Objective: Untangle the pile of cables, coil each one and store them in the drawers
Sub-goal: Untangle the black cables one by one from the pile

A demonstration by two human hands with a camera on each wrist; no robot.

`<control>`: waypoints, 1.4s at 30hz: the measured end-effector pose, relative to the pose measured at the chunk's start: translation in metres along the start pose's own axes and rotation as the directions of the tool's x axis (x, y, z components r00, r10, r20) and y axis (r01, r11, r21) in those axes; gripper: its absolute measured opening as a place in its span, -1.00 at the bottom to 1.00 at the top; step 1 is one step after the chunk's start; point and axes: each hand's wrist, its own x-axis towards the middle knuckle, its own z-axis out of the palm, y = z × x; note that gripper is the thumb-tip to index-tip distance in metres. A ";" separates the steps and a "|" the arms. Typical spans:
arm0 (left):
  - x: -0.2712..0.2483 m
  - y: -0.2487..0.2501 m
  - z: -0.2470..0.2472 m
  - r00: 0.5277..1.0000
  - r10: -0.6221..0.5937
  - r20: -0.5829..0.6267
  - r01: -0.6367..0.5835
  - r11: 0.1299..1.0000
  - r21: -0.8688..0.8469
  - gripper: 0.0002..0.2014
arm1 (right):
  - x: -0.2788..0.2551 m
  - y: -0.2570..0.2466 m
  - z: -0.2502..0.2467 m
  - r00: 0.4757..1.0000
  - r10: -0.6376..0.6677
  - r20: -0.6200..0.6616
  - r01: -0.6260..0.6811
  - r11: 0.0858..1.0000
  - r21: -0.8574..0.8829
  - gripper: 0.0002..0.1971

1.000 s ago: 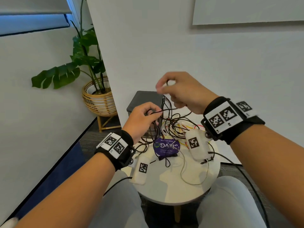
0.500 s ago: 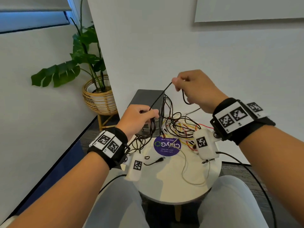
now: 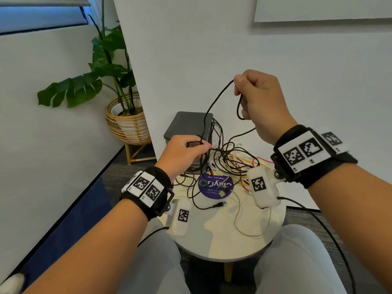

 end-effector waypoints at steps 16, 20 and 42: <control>0.000 -0.015 0.033 0.998 -0.006 0.067 0.014 0.994 -0.111 -0.71 | 0.007 -0.014 0.005 0.948 0.299 0.107 -0.256 0.521 0.814 -0.66; -0.001 -0.021 0.036 0.993 -0.032 0.110 0.046 0.991 -0.123 -0.80 | 0.014 -0.010 -0.007 0.929 0.370 0.024 -0.276 0.647 0.711 -0.76; -0.001 -0.034 0.026 0.999 -0.024 0.028 0.033 0.932 -0.362 -0.65 | 0.003 0.042 0.023 0.914 0.101 0.392 0.236 0.654 -0.719 -0.74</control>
